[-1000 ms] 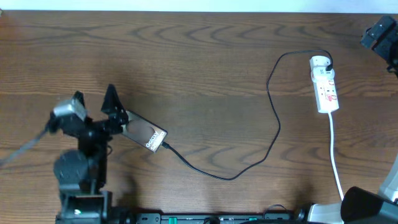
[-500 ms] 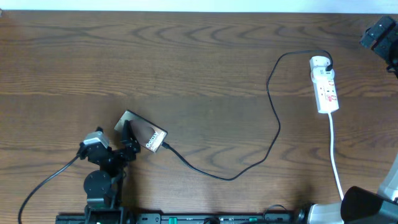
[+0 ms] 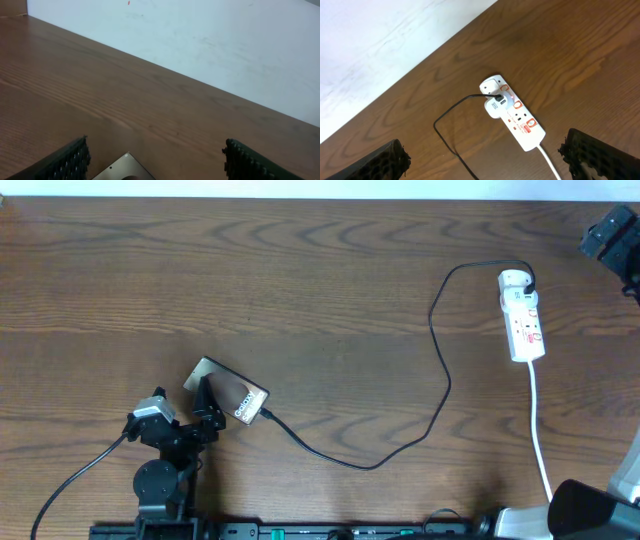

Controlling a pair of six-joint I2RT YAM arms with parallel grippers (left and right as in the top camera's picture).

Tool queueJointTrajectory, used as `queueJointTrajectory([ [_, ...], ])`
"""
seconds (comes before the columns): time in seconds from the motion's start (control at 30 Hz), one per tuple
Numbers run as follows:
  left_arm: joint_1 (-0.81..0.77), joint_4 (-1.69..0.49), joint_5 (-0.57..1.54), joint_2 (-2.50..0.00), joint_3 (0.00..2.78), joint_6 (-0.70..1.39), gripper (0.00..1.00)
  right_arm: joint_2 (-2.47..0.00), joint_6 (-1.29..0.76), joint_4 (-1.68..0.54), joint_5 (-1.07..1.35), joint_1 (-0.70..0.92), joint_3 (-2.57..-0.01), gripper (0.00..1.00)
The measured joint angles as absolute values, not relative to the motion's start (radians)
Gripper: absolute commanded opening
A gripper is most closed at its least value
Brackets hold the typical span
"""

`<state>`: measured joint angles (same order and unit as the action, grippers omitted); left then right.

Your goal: Plug charger to phone and switch on socket

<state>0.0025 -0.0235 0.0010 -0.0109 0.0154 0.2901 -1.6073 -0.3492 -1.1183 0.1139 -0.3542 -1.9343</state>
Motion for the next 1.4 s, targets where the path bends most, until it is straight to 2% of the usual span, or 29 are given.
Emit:
queueJointTrajectory([
  [1.13,0.002,-0.024,0.001,-0.011,0.015,0.29,0.84,-1.607,-0.349,-1.132,0.114,-0.354,-1.917,0.99],
  [1.23,0.002,-0.025,0.001,-0.011,0.017,0.29,0.84,-1.591,-0.352,-1.023,0.11,-0.341,-1.821,0.99],
  [1.4,0.002,-0.028,0.001,-0.011,0.019,0.29,0.84,-1.49,-0.355,-0.656,0.104,-0.256,-1.507,0.99],
])
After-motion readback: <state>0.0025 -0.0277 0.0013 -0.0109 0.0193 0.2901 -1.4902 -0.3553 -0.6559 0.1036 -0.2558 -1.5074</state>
